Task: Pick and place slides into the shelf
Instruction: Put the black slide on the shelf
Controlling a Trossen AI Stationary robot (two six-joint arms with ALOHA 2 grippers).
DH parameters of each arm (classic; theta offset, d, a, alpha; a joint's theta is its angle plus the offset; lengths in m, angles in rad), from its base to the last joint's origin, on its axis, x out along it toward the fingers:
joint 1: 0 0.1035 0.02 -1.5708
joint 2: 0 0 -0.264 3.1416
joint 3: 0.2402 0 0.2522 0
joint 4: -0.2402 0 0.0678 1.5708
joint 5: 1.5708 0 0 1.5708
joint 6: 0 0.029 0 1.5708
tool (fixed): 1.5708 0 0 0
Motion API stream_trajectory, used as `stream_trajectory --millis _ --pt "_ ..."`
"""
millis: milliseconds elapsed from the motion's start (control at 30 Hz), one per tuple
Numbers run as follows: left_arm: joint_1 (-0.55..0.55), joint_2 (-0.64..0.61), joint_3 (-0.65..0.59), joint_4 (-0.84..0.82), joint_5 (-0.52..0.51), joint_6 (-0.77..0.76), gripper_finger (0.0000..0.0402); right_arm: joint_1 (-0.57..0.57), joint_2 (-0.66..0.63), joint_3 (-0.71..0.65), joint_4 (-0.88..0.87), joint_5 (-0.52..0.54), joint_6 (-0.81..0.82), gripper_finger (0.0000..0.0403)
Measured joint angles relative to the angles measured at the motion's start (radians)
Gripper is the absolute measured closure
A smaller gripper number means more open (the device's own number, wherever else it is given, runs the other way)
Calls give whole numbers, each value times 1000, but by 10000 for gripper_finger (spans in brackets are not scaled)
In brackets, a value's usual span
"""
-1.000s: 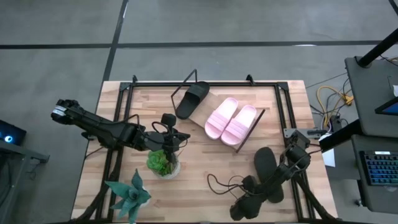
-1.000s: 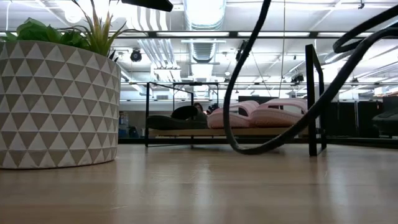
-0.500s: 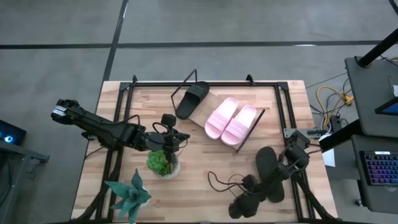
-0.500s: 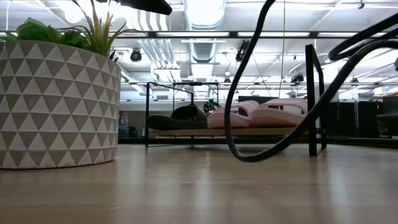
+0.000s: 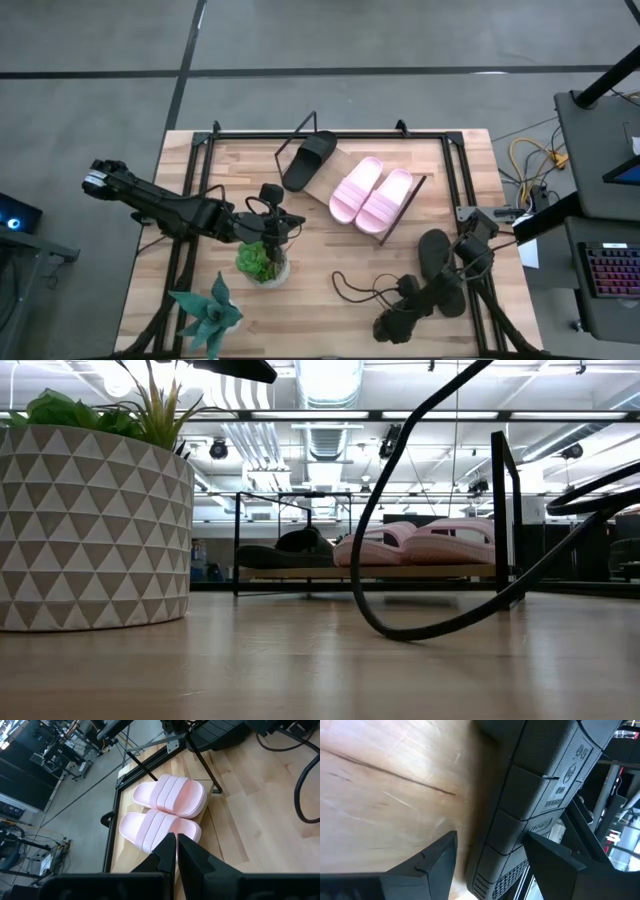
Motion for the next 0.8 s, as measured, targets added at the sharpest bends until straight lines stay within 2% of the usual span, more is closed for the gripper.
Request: stream_trajectory --millis 233,567,800 --pt "0 0 0 -3 16 -2 402 4 -4 -7 6 -8 -40 198" --pt "0 0 -1 -6 75 -3 402 57 -12 -87 -4 -2 -3 303" --pt "0 0 -1 -6 78 -3 402 88 -33 -94 12 2 -16 323"
